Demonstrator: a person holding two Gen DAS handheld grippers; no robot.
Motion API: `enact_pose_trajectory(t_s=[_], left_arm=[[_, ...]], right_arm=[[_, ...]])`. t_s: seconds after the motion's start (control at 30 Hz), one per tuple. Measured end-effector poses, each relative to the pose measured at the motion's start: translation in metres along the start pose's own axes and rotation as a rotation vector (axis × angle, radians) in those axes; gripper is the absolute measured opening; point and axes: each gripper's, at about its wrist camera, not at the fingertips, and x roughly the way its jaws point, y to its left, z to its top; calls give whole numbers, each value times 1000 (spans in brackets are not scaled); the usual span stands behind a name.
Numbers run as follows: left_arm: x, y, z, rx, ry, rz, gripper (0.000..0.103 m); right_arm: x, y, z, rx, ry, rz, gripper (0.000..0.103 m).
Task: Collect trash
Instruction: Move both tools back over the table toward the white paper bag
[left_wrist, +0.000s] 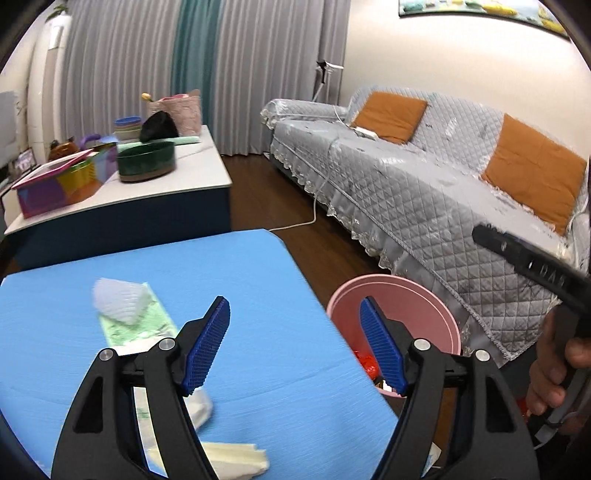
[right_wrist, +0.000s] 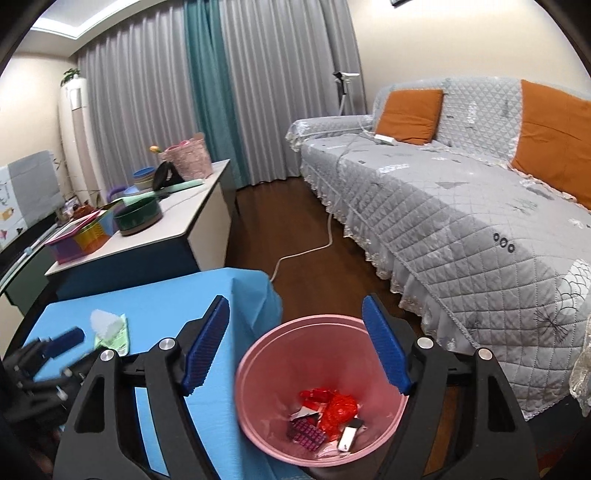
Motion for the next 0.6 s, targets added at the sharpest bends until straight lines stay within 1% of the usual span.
enact_pose_trajectory(t_s=[0.07,0.1,0.17,0.2,0.27,0.33,0.37,0.43,0.5,0.53,0.6], left_arm=[[-11,17,3,-19,-1,4,70],[-15,26,4,-32,-2,10,68],[-24,45,7,-60,0,32,64],[-27,53,7,-71,-3,44,63],[-37,74,8,-86,-11,71,58],[-46,92,6,-100,-15,96,56],[-51,103,4,-118,-17,110,52],[-57,118,-2,-143,-15,122,49],[-61,128,-9,-159,-15,137,46],[-62,133,-12,-167,-12,142,43],[-64,144,-21,-197,-1,142,41]], right_arm=[[-2,9,-1,-8,4,29,73],[-3,13,-2,-11,7,43,70],[-4,26,-3,-22,13,76,68],[-5,33,-4,-28,16,92,65],[-5,48,-8,-49,29,134,60],[-4,61,-11,-71,42,169,53],[-3,70,-13,-83,51,191,52],[-1,86,-19,-100,73,237,46],[2,100,-24,-115,93,270,44],[4,106,-27,-123,100,282,44],[7,124,-35,-151,121,314,43]])
